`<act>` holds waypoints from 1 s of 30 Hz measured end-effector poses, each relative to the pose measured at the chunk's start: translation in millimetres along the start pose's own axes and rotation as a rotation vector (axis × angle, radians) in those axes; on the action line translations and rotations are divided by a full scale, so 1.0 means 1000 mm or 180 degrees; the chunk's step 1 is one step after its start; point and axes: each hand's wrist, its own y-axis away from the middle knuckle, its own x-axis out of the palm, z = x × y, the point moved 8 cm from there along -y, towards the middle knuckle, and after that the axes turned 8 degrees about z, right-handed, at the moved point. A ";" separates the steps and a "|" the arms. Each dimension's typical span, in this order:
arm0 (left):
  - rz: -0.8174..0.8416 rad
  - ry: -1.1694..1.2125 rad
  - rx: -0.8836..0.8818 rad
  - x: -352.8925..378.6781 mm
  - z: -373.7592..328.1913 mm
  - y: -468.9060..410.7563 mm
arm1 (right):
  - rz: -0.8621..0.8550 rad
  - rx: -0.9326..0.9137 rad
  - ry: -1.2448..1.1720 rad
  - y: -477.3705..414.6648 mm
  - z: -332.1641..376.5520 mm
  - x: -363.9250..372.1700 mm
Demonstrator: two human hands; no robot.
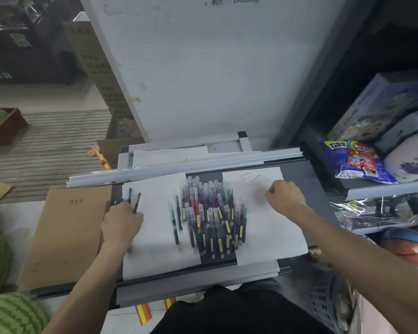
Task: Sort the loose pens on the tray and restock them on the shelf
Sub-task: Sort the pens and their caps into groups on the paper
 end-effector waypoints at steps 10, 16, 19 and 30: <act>0.0255 0.0684 0.0492 -0.022 -0.068 0.048 | -0.0366 0.0291 0.0103 -0.016 -0.067 -0.010; 0.0568 0.0762 0.0705 -0.012 -0.094 0.075 | -0.0358 0.0417 0.0118 -0.027 -0.061 -0.005; 0.0637 0.0841 0.0735 -0.007 -0.095 0.083 | -0.0328 0.0460 0.0104 -0.030 -0.061 -0.004; 0.0896 0.1528 0.1296 -0.023 -0.115 0.109 | -0.0131 -0.0657 -0.1665 0.029 0.017 -0.034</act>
